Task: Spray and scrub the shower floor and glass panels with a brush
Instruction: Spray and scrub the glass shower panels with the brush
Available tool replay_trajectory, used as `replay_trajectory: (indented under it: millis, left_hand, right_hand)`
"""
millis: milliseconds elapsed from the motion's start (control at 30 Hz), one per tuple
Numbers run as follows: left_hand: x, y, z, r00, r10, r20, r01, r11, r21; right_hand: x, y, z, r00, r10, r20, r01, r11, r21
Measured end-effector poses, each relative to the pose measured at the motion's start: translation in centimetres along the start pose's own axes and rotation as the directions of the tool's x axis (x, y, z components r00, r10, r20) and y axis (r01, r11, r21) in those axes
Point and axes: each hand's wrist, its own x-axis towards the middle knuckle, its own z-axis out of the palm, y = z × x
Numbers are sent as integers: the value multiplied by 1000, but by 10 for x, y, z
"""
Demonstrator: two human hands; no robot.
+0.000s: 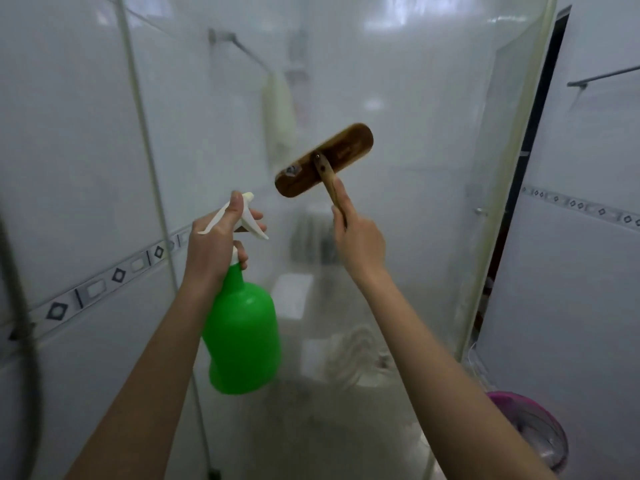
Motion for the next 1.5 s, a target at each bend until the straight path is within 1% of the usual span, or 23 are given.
replay_trajectory:
  millis: [67,133,200,267,333,367,400,467,533,600,667,767,867,933,1000,1067,1133,1167,1233,1333,1367,1433,1500]
  left_hand:
    - [1,5,-14,999,24,-31,-24,1000,1]
    - [1,8,-29,998,37,-59,-37,999,5]
    - [2,10,-44,997,30,-71,-28,999,26]
    - [4,12,-55,996,26,-80,-22,998,53]
    - [7,14,-61,996,29,-90,-24,999,46]
    - [8,15,-62,995,29,-91,-25,999,44]
    - [9,15,-61,996,32,-87,-28,998,48]
    - [10,15,-57,996,49,-76,-45,997,55]
    - [8,12,-52,995,61,-73,-57,997,54]
    - [4,8,-46,997,55,-62,-53,998,37]
    - [1,3,-36,999,32,-39,-31,999,15]
    - [-2,0,-16,1000,8,10,-8,1000,12]
    - [-4,-1,2,999,13,29,-13,1000,-15]
    - [-6,-1,11,999,22,37,-20,999,-37]
    - [-9,-6,18,998,22,54,-19,999,-42]
    - [-13,-13,25,997,16,72,-13,999,-38]
    - [-20,-22,30,997,4,72,-1,999,-35]
    - [-23,-26,33,998,-6,67,9,999,-38]
    - [-28,-34,39,998,-33,55,35,999,-35]
    - [-38,-48,45,997,-69,21,69,998,9]
    - [-43,-53,46,998,-67,4,67,998,16]
    - [-54,-64,48,997,-67,-42,68,997,21]
    - [-67,-77,50,994,-78,-81,81,996,33]
  right_hand:
    - [-39,12,12,998,39,56,-39,999,4]
    - [-63,6,24,992,38,119,-40,999,9]
    - [-45,-19,38,994,7,110,-4,1000,-24]
    - [-6,-55,48,992,-96,82,103,991,-82]
    - [26,-83,45,973,-180,142,201,969,-144]
    - [34,-85,43,971,-178,160,204,965,-165]
    - [33,-79,42,975,-160,154,186,967,-172]
    - [2,-45,42,989,-89,116,105,985,-134]
    - [-56,2,41,995,6,97,-3,999,-36]
    - [-104,36,33,989,114,98,-119,992,43]
    - [-105,48,25,986,165,38,-167,983,75]
    - [-39,36,2,983,138,-118,-129,988,82]
    - [7,35,-28,982,106,-159,-94,992,87]
    - [-13,55,-28,985,111,-129,-104,993,63]
    - [-71,80,-14,984,164,-66,-160,985,69]
    - [-127,94,-5,972,233,15,-233,972,37]
    - [-142,96,-3,963,265,55,-266,964,17]
    - [-130,92,-7,967,250,44,-251,968,28]
    - [-87,79,-18,981,191,-19,-190,980,53]
    - [-44,76,-25,990,104,-97,-96,992,85]
    - [-50,84,-20,993,70,-92,-61,993,99]
    - [-92,117,-5,1000,27,-15,-25,996,90]
    - [-157,157,8,996,36,87,-37,999,10]
